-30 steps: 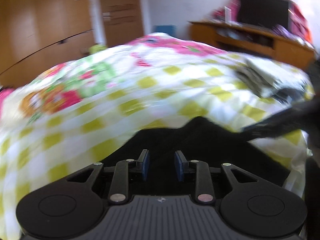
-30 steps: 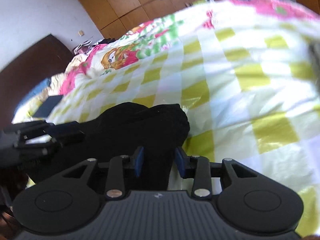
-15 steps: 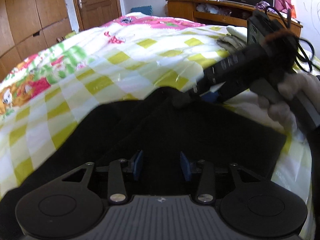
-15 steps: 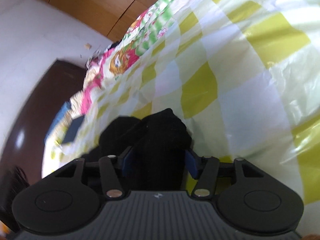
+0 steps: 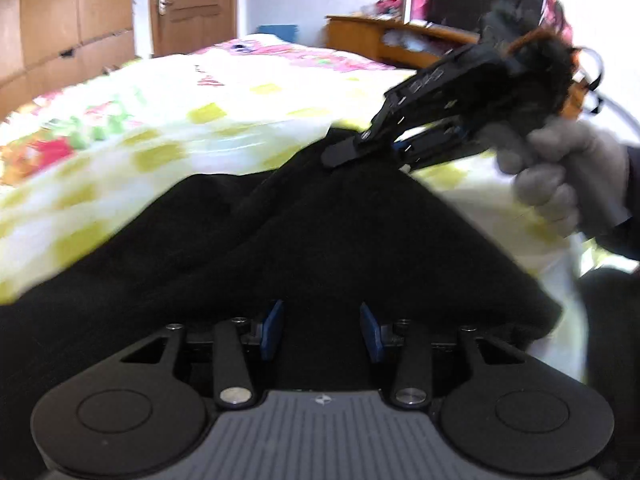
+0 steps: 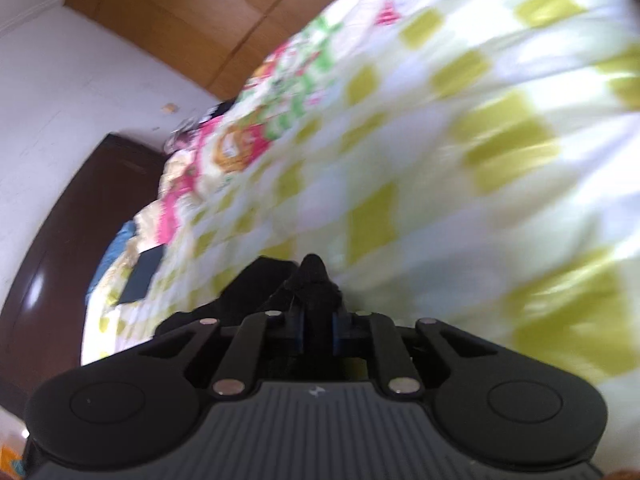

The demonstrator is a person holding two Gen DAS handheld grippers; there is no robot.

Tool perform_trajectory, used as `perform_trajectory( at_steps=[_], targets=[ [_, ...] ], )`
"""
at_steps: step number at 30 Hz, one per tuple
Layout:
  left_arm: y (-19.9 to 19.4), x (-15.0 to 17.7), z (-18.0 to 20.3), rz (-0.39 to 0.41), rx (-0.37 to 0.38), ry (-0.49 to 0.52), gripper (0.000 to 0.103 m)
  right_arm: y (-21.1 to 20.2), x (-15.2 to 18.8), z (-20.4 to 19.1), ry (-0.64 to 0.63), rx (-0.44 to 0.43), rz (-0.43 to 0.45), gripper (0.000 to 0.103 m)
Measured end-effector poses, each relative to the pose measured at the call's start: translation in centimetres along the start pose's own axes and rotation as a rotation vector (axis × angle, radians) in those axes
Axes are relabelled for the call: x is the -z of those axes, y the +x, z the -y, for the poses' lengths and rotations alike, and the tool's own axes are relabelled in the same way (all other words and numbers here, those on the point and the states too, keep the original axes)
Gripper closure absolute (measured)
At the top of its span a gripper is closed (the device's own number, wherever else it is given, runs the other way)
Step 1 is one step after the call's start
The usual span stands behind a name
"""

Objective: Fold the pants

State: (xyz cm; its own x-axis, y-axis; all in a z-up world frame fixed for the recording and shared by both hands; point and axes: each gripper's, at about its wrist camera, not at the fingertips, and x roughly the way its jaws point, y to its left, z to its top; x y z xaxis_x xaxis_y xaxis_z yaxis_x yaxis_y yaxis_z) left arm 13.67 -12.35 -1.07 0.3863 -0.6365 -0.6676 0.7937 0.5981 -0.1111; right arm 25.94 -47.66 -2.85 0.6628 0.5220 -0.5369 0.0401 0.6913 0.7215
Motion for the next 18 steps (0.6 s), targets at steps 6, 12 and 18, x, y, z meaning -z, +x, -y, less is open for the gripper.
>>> perform_trajectory(
  at_steps=[6, 12, 18],
  targets=[
    [1.7, -2.9, 3.4, 0.019, 0.069, 0.052, 0.049, -2.9, -1.6, 1.6, -0.006, 0.183, 0.071, 0.076],
    [-0.4, -3.2, 0.2, 0.03, -0.167, 0.108, 0.048, -5.8, -1.7, -2.1, -0.203, 0.258, 0.214, 0.075],
    [-1.2, -0.6, -2.9, -0.006, -0.306, 0.105, 0.039, 0.7, 2.6, -6.3, -0.449, 0.162, -0.015, 0.079]
  ],
)
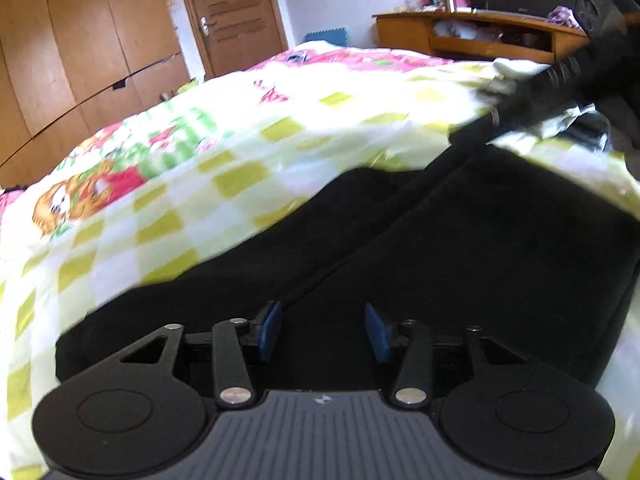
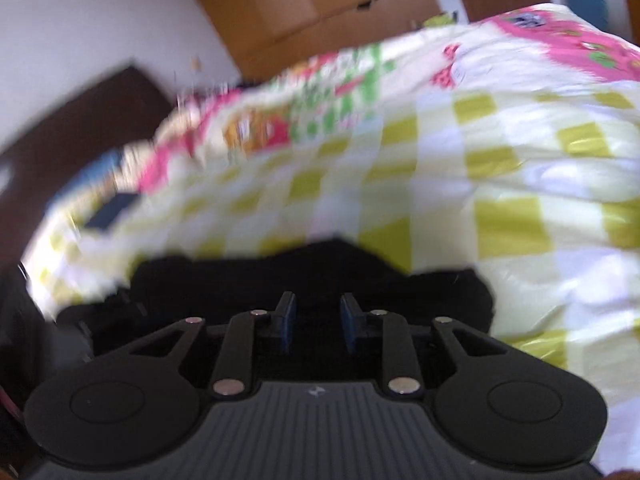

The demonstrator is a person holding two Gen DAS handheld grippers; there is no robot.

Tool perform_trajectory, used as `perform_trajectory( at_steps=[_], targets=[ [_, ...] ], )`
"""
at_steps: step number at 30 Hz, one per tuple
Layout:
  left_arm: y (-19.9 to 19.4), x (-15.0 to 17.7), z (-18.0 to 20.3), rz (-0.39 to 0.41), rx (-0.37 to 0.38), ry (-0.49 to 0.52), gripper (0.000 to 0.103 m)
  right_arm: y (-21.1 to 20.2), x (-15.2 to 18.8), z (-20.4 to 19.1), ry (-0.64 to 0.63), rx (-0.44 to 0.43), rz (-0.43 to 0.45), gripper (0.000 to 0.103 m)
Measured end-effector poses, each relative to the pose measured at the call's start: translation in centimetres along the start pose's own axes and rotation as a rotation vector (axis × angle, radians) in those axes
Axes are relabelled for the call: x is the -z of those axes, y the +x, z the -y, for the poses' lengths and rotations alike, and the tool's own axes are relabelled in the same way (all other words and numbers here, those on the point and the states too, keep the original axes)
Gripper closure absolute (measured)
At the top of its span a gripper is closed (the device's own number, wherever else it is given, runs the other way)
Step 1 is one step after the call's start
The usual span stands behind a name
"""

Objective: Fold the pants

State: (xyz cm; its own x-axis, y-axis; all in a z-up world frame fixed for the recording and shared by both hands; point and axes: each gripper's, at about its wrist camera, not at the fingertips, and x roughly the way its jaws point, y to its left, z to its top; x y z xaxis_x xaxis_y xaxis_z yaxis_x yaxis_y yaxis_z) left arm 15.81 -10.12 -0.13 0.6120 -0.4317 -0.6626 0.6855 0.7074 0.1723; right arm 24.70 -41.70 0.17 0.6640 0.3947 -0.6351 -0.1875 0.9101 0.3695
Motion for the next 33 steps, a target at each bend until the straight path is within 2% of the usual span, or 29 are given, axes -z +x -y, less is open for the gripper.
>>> perform_trajectory(
  at_steps=[2, 3, 4, 5, 7, 11, 14, 17, 18, 19, 20, 21, 23, 26, 27, 30, 32, 33],
  targets=[
    [0.5, 0.6, -0.6, -0.003, -0.008, 0.018, 0.033, 3.0, 0.3, 0.9, -0.014, 0.093, -0.081, 0.102],
    [0.5, 0.4, -1.1, -0.01, -0.017, 0.016, 0.033, 3.4, 0.0, 1.4, 0.008, 0.106, -0.093, 0.102],
    [0.4, 0.1, -1.4, -0.014, -0.029, 0.011, 0.034, 3.1, -0.5, 1.5, 0.021, 0.103, -0.092, 0.097],
    [0.0, -0.2, -1.8, -0.005, -0.047, 0.01, 0.034, 2.1, -1.0, 1.0, 0.001, 0.112, -0.069, 0.084],
    [-1.0, -0.3, -2.6, 0.021, -0.077, 0.01, 0.034, 0.5, -1.8, -0.2, -0.08, 0.151, -0.037, 0.078],
    [-2.4, 0.8, -4.2, 0.017, -0.075, 0.025, 0.034, -0.3, -1.8, -2.6, -0.23, 0.034, -0.079, 0.075],
    [-2.2, 1.8, -4.7, -0.026, -0.068, 0.054, 0.034, 2.0, -1.2, -4.2, -0.363, 0.019, -0.161, 0.073],
    [-1.9, 2.1, -5.2, -0.049, -0.04, 0.056, 0.033, 4.5, -1.0, -5.0, -0.449, -0.007, -0.252, 0.063],
    [-1.6, 2.0, -5.5, -0.054, -0.034, 0.052, 0.033, 4.8, -1.1, -5.2, -0.481, -0.005, -0.261, 0.064],
    [-1.4, 1.8, -5.7, -0.061, -0.032, 0.052, 0.034, 4.9, -1.1, -5.3, -0.497, -0.003, -0.27, 0.069],
    [-1.3, 1.6, -5.8, -0.067, -0.03, 0.057, 0.038, 5.0, -1.2, -5.3, -0.496, 0.002, -0.284, 0.077],
    [-1.2, 1.4, -5.9, -0.072, -0.034, 0.065, 0.043, 4.7, -1.3, -5.3, -0.497, 0.011, -0.292, 0.101],
    [-1.1, 1.3, -5.7, -0.079, -0.043, 0.09, 0.072, 4.0, -1.5, -5.0, -0.486, 0.019, -0.303, 0.103],
    [-1.1, 1.2, -5.4, -0.078, -0.028, 0.105, 0.078, 2.9, -1.5, -4.4, -0.452, 0.017, -0.299, 0.103],
    [-1.0, 1.1, -5.2, -0.075, -0.034, 0.121, 0.078, 2.6, -1.6, -4.2, -0.437, 0.009, -0.296, 0.102],
    [-0.8, 1.0, -5.1, -0.075, -0.028, 0.136, 0.078, 2.3, -1.9, -4.0, -0.464, -0.013, -0.275, 0.091],
    [-0.8, 0.9, -5.4, -0.077, -0.01, 0.132, 0.076, 3.0, -2.5, -3.9, -0.485, -0.033, -0.299, 0.072],
    [-0.8, 0.9, -5.4, -0.079, -0.002, 0.13, 0.076, 3.5, -2.6, -3.9, -0.497, -0.046, -0.316, 0.069]
  ],
)
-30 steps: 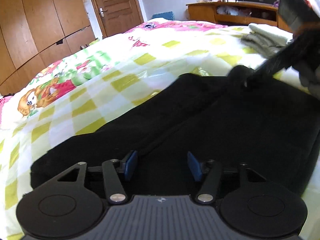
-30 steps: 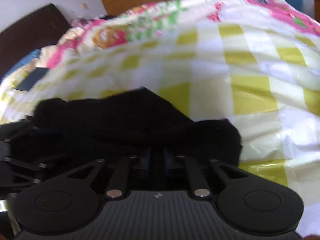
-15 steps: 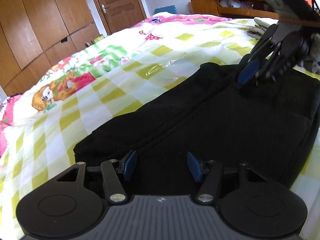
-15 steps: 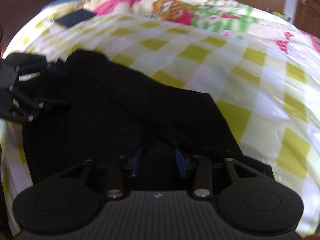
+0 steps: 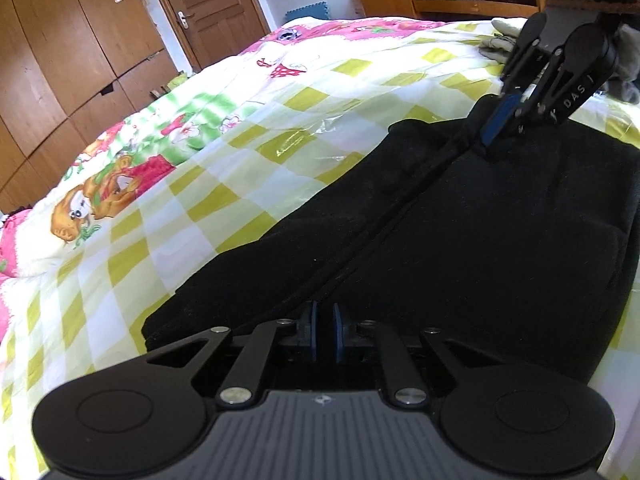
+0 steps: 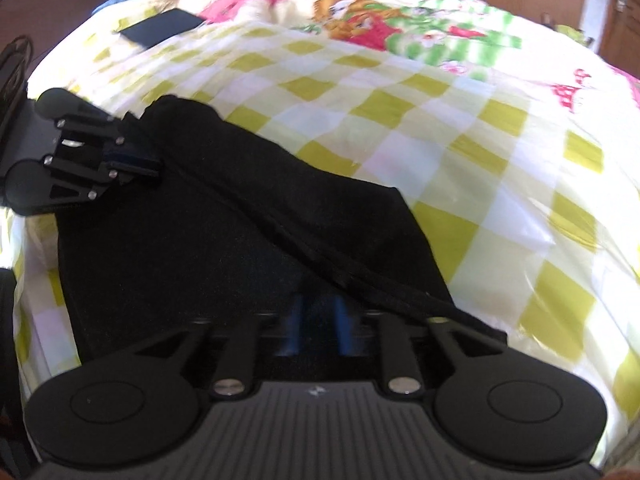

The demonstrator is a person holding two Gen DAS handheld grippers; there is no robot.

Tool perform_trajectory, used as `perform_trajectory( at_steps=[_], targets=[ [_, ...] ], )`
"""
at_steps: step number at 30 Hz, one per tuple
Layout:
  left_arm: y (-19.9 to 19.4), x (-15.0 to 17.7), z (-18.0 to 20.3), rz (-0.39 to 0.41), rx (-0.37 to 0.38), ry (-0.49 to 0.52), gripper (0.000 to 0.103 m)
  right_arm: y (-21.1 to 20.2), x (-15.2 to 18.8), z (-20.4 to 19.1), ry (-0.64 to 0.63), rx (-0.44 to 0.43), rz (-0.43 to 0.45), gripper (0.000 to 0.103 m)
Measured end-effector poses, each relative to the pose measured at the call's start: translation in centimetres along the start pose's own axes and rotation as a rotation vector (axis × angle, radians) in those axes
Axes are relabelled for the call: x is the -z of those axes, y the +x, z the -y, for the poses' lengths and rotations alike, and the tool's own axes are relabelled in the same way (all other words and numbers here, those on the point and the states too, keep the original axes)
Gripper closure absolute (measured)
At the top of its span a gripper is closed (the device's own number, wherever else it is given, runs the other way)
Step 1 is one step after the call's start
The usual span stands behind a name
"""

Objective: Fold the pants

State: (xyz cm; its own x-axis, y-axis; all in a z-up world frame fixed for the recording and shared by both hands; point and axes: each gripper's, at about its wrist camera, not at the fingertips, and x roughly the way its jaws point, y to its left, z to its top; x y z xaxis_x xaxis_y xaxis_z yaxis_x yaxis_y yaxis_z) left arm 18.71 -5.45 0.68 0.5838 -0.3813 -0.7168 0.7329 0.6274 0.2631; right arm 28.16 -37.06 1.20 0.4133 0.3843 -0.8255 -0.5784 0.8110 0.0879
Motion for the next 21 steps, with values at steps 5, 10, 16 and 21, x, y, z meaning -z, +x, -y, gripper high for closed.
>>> perform_trajectory(
  at_steps=[5, 10, 16, 21],
  targets=[
    [0.6, -0.2, -0.1, -0.008, 0.033, 0.001, 0.063, 2.0, -1.0, -0.7, -0.116, 0.024, -0.063, 0.084],
    [0.7, -0.9, 0.8, -0.001, -0.03, 0.054, 0.075, 1.9, -1.7, 1.2, -0.013, 0.158, -0.06, 0.103],
    [1.2, -0.4, 2.2, 0.004, -0.099, 0.05, 0.075, -2.4, 1.4, 3.9, 0.295, 0.137, 0.08, 0.085],
    [-0.4, -0.9, 2.7, 0.024, -0.141, -0.007, 0.073, -6.8, 9.0, 4.4, 0.639, 0.06, 0.183, 0.065]
  ],
)
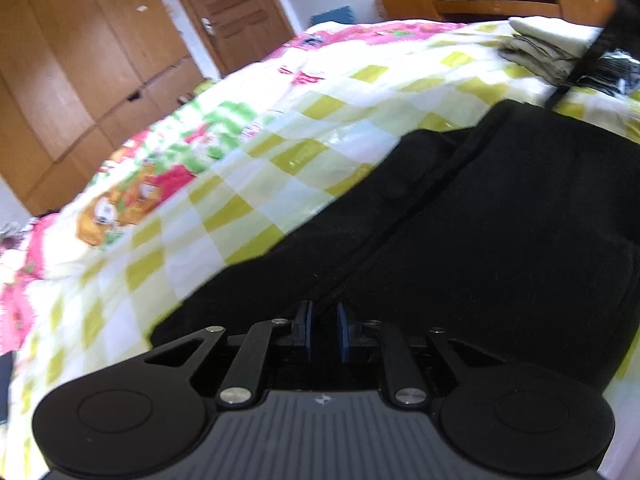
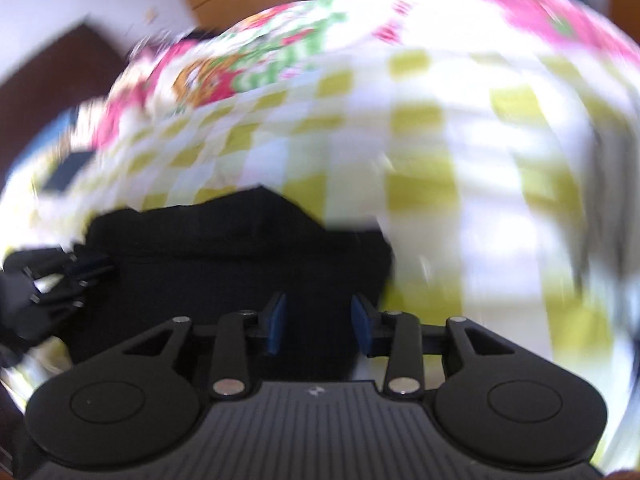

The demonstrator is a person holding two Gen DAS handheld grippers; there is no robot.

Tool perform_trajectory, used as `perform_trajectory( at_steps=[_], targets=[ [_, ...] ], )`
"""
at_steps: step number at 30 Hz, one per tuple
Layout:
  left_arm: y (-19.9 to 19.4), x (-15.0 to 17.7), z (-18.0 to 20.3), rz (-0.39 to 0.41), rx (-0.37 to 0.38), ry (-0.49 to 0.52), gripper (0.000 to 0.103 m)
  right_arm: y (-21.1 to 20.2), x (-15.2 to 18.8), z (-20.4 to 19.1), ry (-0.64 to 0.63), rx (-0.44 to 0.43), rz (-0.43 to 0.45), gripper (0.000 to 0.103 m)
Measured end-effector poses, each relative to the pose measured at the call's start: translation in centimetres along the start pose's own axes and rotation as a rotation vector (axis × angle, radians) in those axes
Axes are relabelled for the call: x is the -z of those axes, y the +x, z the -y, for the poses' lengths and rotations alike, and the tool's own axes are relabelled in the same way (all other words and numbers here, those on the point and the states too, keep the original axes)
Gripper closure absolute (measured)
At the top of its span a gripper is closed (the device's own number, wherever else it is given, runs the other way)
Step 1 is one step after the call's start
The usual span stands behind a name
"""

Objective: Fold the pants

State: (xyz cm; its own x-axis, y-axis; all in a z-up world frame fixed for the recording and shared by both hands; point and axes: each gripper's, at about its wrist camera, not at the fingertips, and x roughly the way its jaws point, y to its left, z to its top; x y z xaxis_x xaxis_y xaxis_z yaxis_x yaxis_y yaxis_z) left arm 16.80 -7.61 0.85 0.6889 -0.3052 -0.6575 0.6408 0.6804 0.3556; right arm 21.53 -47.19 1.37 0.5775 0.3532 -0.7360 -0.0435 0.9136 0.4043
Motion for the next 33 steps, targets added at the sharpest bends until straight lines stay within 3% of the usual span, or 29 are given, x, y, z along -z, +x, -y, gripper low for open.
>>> perform_trajectory(
  at_steps=[3, 7, 12, 16, 18, 19, 22, 25, 28, 33],
  targets=[
    [-1.2, -0.9, 1.6, 0.042, 0.033, -0.022, 0.067, 0.7, 2.2, 1.3, 0.077, -0.055, -0.01, 0.056],
    [-1.1, -1.9, 4.0, 0.065, 0.083, -0.06, 0.064, 3.1, 2.3, 2.6, 0.161, -0.184, 0.019, 0.04],
    [0.4, -1.9, 5.8, 0.029, 0.12, -0.055, 0.063, 3.3, 2.4, 3.7, 0.159, -0.269, 0.018, 0.04],
    [1.1, -1.5, 6.5, 0.015, 0.124, -0.082, 0.064, 3.3, 3.4, 4.8, 0.267, -0.344, 0.054, 0.039],
    [1.3, -1.5, 7.1, 0.018, 0.11, -0.056, 0.064, 4.2, 3.4, 4.1, 0.295, -0.364, 0.07, 0.051],
    [1.4, -1.7, 7.2, 0.009, 0.103, -0.052, 0.064, 4.6, 3.3, 3.7, 0.299, -0.367, 0.058, 0.071],
    [1.3, -2.2, 7.9, -0.014, 0.097, -0.041, 0.071, 4.1, 3.0, 4.3, 0.362, -0.408, 0.061, 0.084],
    [0.7, -2.7, 9.3, -0.019, 0.14, -0.047, 0.084, 2.1, 3.4, 5.6, 0.402, -0.411, 0.089, 0.086],
    [0.4, -3.5, 12.0, 0.003, 0.194, -0.039, 0.09, -0.2, 4.4, 7.1, 0.401, -0.358, 0.105, 0.086],
    [-0.2, -5.2, 15.1, 0.089, 0.273, -0.059, 0.089, -3.1, 4.8, 8.5, 0.405, -0.227, 0.139, 0.081]
  ],
)
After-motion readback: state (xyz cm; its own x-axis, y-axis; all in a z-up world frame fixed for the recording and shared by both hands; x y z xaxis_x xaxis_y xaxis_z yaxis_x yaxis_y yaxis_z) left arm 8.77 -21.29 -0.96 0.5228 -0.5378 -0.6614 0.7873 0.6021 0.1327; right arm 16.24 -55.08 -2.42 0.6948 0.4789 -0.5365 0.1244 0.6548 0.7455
